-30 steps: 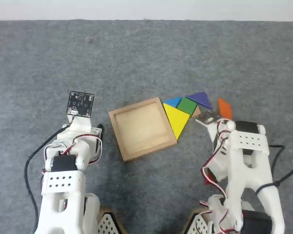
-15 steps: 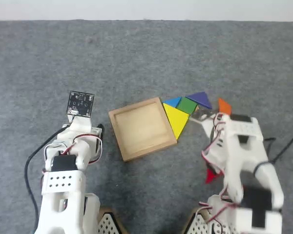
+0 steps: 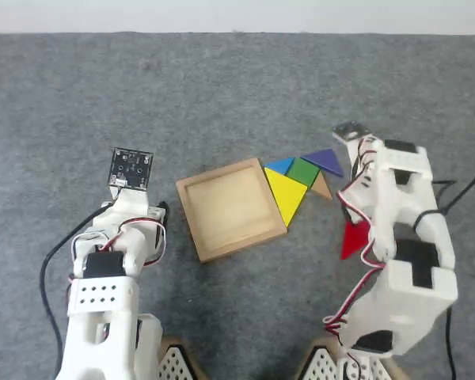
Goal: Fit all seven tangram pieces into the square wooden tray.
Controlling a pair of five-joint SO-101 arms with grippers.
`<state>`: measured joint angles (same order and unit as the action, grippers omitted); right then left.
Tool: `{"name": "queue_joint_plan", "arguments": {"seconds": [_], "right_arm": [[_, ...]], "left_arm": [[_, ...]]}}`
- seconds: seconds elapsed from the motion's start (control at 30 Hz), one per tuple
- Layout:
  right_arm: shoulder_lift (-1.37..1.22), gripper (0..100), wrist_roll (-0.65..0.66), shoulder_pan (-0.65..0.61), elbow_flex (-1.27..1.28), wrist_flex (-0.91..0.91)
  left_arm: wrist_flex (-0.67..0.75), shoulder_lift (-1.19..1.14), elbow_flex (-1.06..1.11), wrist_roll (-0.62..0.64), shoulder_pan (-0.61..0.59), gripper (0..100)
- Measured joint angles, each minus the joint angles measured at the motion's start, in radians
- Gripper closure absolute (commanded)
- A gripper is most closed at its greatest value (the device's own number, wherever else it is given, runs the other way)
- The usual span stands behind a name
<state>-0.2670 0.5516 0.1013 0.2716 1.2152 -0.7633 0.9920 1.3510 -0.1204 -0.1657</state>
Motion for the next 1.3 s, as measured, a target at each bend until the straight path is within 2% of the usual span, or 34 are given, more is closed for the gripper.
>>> {"name": "queue_joint_plan", "arguments": {"seconds": [0.27,0.43,0.53,0.73,0.87,0.97,1.13,1.3], "right_arm": [[-0.009,82.9,-0.123,0.038,-0.189,0.014],[0.066,82.5,-0.227,0.04,-0.184,0.069],[0.226,80.5,-0.311,0.02,-0.087,0.08],[0.545,62.3,-0.483,-0.109,0.273,-0.025],[0.537,61.6,-0.511,-0.13,0.319,-0.087],[0.451,64.1,-0.588,-0.126,0.324,-0.138],[0.279,66.0,-0.712,-0.124,0.281,-0.144],[0.218,66.0,-0.75,-0.091,0.259,-0.144]], "left_arm": [[0.0,0.0,0.0,0.0,0.0,83],[0.0,0.0,0.0,0.0,0.0,83],[0.0,0.0,0.0,0.0,0.0,83],[0.0,0.0,0.0,0.0,0.0,83],[0.0,0.0,0.0,0.0,0.0,83],[0.0,0.0,0.0,0.0,0.0,83],[0.0,0.0,0.0,0.0,0.0,83],[0.0,0.0,0.0,0.0,0.0,83]]}}
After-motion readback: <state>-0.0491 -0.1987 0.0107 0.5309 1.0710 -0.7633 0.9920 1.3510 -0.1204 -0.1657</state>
